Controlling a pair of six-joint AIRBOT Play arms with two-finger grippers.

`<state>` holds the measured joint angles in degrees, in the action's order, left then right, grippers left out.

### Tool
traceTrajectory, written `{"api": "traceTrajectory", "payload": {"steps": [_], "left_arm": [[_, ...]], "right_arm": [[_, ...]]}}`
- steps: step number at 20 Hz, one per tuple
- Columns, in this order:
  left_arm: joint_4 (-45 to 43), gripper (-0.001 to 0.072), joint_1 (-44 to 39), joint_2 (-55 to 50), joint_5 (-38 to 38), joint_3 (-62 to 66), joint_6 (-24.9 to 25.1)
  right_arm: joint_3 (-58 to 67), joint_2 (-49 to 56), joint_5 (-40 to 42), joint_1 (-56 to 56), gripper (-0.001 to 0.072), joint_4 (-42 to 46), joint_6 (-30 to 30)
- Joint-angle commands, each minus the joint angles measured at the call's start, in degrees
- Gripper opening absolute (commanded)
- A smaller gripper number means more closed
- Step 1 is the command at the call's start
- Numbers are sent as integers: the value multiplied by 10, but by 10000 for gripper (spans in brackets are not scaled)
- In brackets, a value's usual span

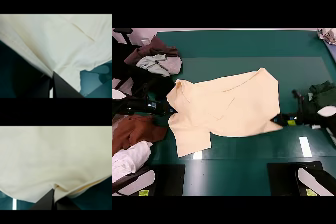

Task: Fold the shirts.

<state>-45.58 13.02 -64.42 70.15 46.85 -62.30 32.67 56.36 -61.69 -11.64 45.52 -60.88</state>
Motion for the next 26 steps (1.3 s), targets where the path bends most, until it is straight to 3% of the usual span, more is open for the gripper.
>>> {"api": "traceTrajectory", "payload": {"steps": [1, 6, 10, 13, 15, 17, 19, 21, 24, 26], "left_arm": [[26, 23, 0, 53, 16, 1, -43], [82, 23, 0, 172, 4, 38, -151], [172, 22, 0, 186, -22, 269, -209], [144, 22, 0, 186, -22, 500, -268], [84, 22, 0, 186, -21, 638, -330], [9, 22, 0, 186, -17, 721, -392], [-69, 22, 0, 186, 50, 715, -441], [-132, 23, 0, 178, 146, 658, -442], [-56, 23, 0, 178, 122, 584, -426], [-47, 23, 0, 182, 148, 581, -422]], "right_arm": [[99, -1, -40, 6, 13, -4, -43], [221, -81, -79, -73, 10, -9, -49], [397, -134, -73, -119, 11, -10, -25], [576, -139, -66, -100, 11, 7, 6], [707, -120, -56, -87, 10, 65, -1], [822, -76, -59, -72, 10, 152, -78], [880, -27, -85, -51, 10, 245, -161], [868, 4, -123, -21, 11, 258, -155], [791, 3, -129, 52, 11, 251, -143], [753, -22, -141, 82, 11, 264, -143]]}}
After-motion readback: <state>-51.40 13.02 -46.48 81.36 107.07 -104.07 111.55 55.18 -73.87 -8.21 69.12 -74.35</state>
